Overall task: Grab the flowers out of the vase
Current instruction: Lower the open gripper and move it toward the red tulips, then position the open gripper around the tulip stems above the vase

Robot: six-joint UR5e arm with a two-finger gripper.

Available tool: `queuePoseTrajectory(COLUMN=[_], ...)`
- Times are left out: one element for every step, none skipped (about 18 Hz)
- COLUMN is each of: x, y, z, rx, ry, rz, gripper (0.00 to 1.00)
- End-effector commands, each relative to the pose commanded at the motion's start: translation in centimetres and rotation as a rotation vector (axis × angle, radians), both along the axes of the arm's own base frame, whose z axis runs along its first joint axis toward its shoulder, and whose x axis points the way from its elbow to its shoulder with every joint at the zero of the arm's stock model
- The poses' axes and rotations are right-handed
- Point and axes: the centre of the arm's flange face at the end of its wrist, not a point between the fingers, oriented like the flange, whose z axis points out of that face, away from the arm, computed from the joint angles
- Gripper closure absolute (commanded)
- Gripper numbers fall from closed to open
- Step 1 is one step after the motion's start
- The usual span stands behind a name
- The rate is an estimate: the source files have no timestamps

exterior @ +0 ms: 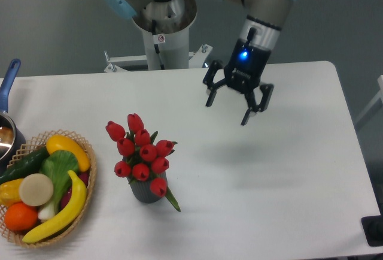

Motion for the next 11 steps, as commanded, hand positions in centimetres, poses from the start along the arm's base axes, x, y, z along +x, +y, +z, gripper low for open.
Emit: queuePoseTrajectory(x=[0.7,1.0,1.3,1.6,1.9,2.2,2.3,2.5,2.7,2.9,3.0], y=[1.1,1.5,1.7,1.8,2.1,2.3,2.4,2.4,2.9,3.1,3.2], z=[-0.3,-0.3,-0.8,-1.1,-1.2,-1.3,-1.4,-1.7,-2.3,-2.6,-2.6], rx=[0.019,0.041,0.048,0.056,0.070,0.083,0.088,0.086,0.084,0.084,0.092], ry=[-0.014,-0.030,-0.053,-0.072,-0.093,-0.116,-0.126,-0.134,-0.149,-0.157,-0.167], rz=[-0.029,-0.040,-0.043,-0.045,-0.048,-0.048,-0.047,-0.048,-0.056,-0.062,-0.062], gripper=[0.00,0.00,0.00,0.00,0.00,0.00,0.00,0.00,0.00,0.00,0.00])
